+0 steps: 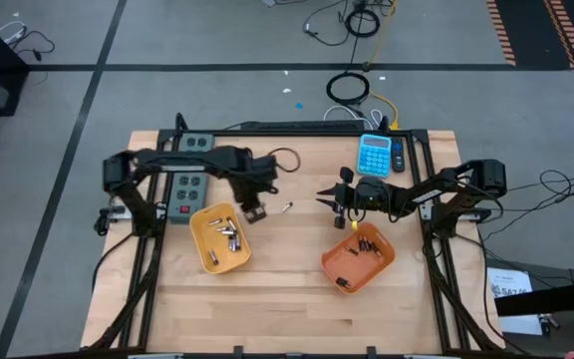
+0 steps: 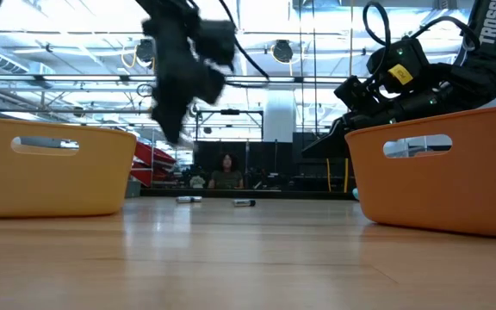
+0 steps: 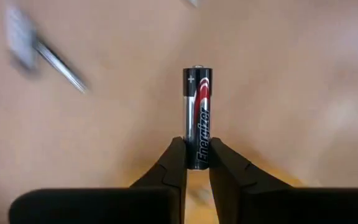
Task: Sort batteries
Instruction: Put the silver battery into the yellow bin
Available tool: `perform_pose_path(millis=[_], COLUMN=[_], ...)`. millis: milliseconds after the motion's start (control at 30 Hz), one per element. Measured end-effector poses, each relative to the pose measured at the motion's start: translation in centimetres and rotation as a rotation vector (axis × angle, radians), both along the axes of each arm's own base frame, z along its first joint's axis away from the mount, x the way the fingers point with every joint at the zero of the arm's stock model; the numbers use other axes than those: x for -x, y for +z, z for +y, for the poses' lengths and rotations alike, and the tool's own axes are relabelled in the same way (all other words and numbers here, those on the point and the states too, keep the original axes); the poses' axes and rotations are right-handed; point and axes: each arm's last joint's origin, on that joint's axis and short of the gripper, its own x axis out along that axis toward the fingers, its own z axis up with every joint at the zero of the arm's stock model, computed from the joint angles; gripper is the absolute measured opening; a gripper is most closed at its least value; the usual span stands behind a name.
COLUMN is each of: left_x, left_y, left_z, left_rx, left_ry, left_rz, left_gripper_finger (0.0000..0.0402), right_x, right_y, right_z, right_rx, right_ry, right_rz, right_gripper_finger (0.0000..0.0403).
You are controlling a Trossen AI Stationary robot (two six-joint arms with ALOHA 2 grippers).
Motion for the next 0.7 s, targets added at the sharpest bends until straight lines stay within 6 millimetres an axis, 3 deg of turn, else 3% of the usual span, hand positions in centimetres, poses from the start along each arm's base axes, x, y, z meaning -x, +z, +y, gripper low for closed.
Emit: perform_pose_path(millis=[100,267,467,567,700], left_x=[1.9,4.1,6.2,7.3,8.5], left_y=[1.4,1.6,-2.9,-5.0,-6.2], left_z=[-2.7,-6.2,-8.3,-8.5,-8.2], left_rx=[0.134,0.161,0.125,0.075,-0.007], left_ry=[0.015,0.044,0.111,0.113,0.131], left_rz=[0.065,0.134,0.252,0.288,0.349], left_gripper_finger=[0.0049,0.0049,0.0049,0.0049,0.0049], right_x=[0.0,0.0,-0.1,-0.1,-0.1], right_y=[0.0,0.0,0.0,0.0,0.0], right_z=[0.0,0.0,0.3,0.4,0.4], right_rx=[-0.005,-0.026,-0.031,-0.029,-0.028], right_ry=[-0.002,-0.005,0.009,0.012,0.008], right_rz=[-0.001,-0.005,-0.005,-0.008,-0.008], right_gripper_finger=[0.0077,0.0077,0.0077,0.0077,0.0077])
